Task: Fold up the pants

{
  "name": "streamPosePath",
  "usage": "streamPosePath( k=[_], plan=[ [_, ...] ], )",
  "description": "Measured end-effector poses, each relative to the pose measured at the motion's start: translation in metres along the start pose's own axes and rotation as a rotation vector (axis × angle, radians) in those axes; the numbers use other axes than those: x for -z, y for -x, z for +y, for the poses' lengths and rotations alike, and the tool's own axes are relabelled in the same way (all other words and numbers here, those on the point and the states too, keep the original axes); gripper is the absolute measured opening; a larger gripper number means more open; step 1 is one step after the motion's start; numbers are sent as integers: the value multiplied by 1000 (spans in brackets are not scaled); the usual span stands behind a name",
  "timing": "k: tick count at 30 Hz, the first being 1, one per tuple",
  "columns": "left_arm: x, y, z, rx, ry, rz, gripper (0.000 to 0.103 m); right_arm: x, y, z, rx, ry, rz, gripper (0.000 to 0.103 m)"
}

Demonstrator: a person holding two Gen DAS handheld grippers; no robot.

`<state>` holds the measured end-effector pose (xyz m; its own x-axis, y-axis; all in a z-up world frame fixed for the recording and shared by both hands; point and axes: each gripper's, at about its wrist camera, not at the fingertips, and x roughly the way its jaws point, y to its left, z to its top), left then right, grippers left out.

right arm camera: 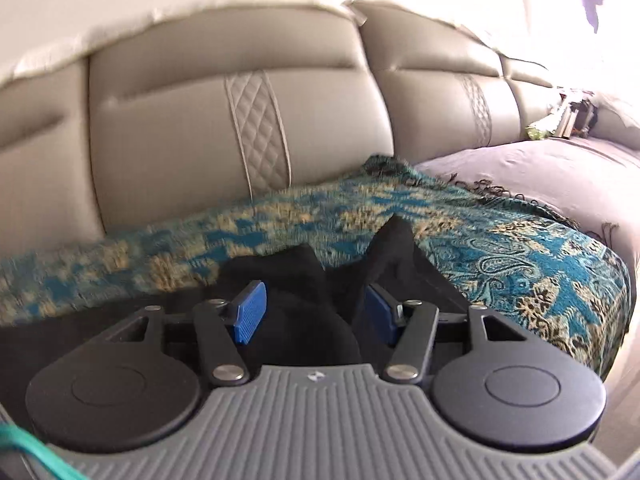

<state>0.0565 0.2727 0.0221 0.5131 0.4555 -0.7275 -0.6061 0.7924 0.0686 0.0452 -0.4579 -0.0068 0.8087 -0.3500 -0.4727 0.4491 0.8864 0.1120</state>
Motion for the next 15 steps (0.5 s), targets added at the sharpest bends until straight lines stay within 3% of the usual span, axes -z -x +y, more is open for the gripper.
streamPosePath(
  k=[3,4,5,7,10,15],
  plan=[
    [0,-1,-1,-4,-6,-2,21,8,-17,3,-13,17,92,71],
    [0,-1,-2,-6,-6,-3,21,11,-17,5,-11,18,91,56],
    [0,-1,-2,-7,-8,-4,21,11,-16,6,-18,19,85,50],
    [0,-1,-1,-7,-10,-4,21,12,-9,5,-1,-6,76,11],
    [-1,-2,0,-2,-10,-3,21,16,3,4,97,-10,18,11],
    [0,-1,2,5,-12,-6,21,16,30,-24,226,-162,-79,9]
  ],
)
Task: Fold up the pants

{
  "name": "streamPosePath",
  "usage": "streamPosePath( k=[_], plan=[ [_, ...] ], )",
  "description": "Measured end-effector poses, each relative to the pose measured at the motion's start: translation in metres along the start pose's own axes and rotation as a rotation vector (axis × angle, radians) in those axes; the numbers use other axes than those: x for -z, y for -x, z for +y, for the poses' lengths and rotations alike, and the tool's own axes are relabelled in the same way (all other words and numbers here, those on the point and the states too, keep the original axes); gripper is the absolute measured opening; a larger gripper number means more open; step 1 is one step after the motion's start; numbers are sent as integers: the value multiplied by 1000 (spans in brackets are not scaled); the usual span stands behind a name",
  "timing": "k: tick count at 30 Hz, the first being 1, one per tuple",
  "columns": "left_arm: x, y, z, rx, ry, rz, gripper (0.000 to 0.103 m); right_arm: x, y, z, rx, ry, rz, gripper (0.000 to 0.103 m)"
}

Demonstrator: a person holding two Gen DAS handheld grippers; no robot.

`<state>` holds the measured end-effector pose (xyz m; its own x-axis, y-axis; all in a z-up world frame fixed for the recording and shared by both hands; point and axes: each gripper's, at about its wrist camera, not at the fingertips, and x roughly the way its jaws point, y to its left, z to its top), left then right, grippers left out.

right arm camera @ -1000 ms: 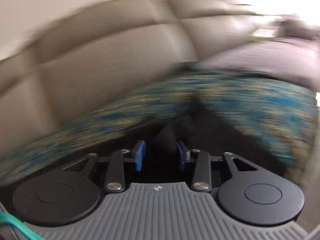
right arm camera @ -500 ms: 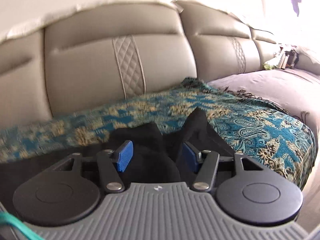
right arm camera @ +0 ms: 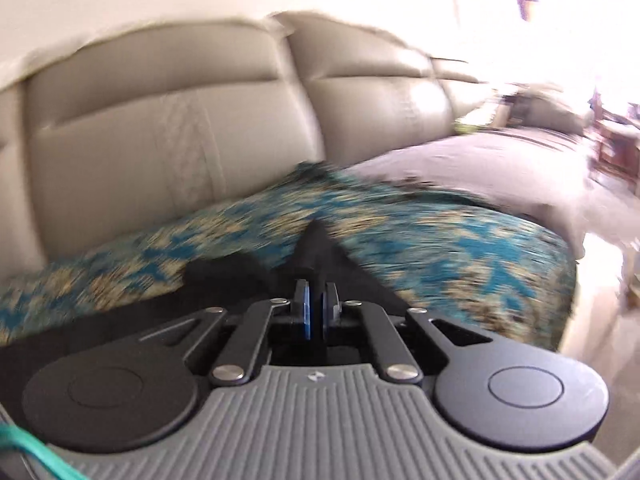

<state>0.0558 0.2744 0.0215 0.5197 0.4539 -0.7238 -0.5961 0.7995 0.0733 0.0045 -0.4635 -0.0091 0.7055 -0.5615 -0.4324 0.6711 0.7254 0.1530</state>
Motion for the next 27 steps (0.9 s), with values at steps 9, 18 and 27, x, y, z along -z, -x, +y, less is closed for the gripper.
streamPosePath(
  k=[9,18,27],
  plan=[
    [2,2,-2,-1,3,-2,21,4,9,-53,164,-289,54,8],
    [3,4,-3,-3,5,0,22,9,-3,-83,272,-419,117,8],
    [1,1,-8,-19,-9,-4,24,-3,-2,-84,223,-354,38,55]
  ],
)
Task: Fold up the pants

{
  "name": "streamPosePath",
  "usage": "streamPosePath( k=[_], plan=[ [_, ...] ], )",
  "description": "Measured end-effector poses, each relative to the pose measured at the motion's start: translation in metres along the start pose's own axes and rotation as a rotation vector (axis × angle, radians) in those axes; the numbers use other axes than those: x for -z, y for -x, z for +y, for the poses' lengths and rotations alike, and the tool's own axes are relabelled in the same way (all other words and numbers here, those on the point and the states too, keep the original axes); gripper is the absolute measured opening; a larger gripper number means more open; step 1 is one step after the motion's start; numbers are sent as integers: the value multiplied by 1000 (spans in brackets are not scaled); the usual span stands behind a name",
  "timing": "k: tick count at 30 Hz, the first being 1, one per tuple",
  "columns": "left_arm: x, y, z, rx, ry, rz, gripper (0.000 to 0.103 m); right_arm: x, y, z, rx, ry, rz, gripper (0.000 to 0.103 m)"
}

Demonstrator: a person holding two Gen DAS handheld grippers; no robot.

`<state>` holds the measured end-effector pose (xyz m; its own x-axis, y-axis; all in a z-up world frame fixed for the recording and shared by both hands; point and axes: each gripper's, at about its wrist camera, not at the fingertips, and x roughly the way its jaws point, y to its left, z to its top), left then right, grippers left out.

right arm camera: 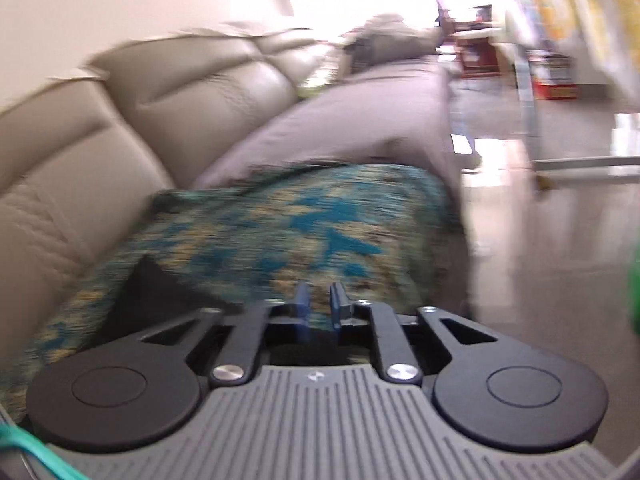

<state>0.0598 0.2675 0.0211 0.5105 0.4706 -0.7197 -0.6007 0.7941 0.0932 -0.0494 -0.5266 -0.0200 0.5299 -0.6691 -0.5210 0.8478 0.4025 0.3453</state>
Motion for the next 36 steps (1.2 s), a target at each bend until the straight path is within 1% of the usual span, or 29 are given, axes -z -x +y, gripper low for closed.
streamPosePath(
  k=[1,3,4,6,8,9,10,11,13,14,17,20,21,22,26,30,32,36],
  plan=[
    [0,0,0,0,-1,0,24,-1,-1,6,-48,24,9,60],
    [0,0,0,0,-1,0,24,-1,-4,24,-142,87,36,62],
    [0,0,0,0,0,0,24,0,-6,35,-194,127,59,64],
    [0,0,0,-1,-1,-2,24,5,-10,60,-309,213,123,67],
    [0,0,0,-3,-3,-3,24,14,-16,87,-414,310,206,67],
    [0,0,0,-3,-3,-2,24,21,-21,100,-456,354,253,66],
    [-1,-1,0,-3,-5,-1,25,27,-28,111,-474,399,291,66],
    [-1,0,0,-4,-5,0,25,31,-30,121,-464,460,258,66],
    [-1,-1,1,-3,-7,0,25,34,-42,137,-389,564,204,65],
    [-1,-1,1,-3,-7,-1,25,30,-52,140,-349,575,189,65],
    [1,0,0,-6,-11,-10,25,14,-78,147,-275,538,181,65],
    [3,0,-1,-8,-18,-20,26,10,-85,170,-158,570,171,68],
    [3,0,0,-6,-18,-21,26,10,-81,175,-145,574,169,68],
    [4,0,0,-3,-16,-21,26,12,-75,179,-164,570,160,69],
    [5,1,2,12,-17,-27,26,24,-36,187,-310,552,134,72],
    [9,4,3,21,-25,-43,26,50,14,203,-499,579,170,75],
    [11,5,2,19,-41,-54,27,70,41,214,-601,585,203,76],
    [14,6,1,24,-60,-73,27,122,95,247,-831,625,332,77]
  ],
)
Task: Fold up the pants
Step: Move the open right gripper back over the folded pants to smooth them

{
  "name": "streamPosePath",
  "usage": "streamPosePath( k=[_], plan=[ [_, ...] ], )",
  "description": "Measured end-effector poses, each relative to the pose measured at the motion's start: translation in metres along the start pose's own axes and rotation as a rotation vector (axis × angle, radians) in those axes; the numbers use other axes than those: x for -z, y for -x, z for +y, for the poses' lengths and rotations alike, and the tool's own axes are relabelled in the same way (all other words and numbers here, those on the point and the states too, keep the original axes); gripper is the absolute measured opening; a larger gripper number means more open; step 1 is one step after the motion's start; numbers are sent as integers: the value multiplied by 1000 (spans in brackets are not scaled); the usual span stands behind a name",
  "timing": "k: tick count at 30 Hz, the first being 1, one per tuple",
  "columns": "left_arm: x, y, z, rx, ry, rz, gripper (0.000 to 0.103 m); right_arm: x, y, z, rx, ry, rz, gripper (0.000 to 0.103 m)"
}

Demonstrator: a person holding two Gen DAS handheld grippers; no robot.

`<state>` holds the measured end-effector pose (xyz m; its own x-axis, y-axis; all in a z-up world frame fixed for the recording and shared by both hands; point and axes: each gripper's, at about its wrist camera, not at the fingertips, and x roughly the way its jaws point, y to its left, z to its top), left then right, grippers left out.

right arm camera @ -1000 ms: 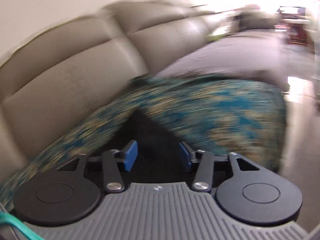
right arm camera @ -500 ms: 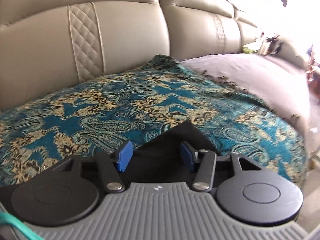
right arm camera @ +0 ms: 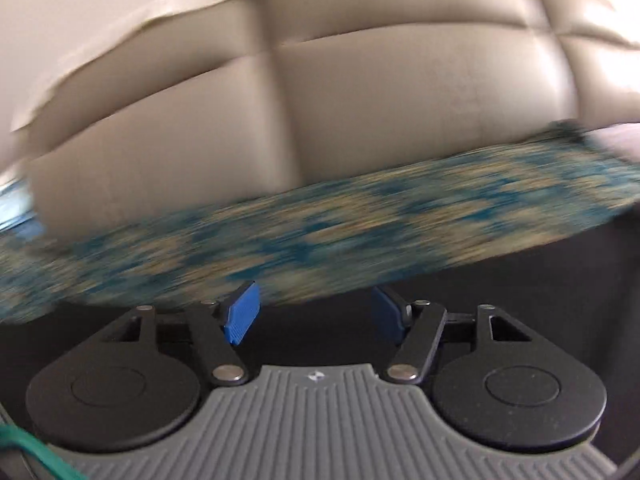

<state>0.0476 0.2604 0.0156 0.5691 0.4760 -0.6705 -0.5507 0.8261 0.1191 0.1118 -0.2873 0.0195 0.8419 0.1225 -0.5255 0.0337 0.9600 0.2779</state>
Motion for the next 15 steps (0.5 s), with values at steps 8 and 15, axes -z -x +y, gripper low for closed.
streamPosePath(
  k=[8,15],
  plan=[
    [6,2,-1,6,-20,-32,27,50,-34,193,-313,289,101,78],
    [10,2,4,27,-12,-50,27,82,-41,277,-324,458,102,82]
  ],
)
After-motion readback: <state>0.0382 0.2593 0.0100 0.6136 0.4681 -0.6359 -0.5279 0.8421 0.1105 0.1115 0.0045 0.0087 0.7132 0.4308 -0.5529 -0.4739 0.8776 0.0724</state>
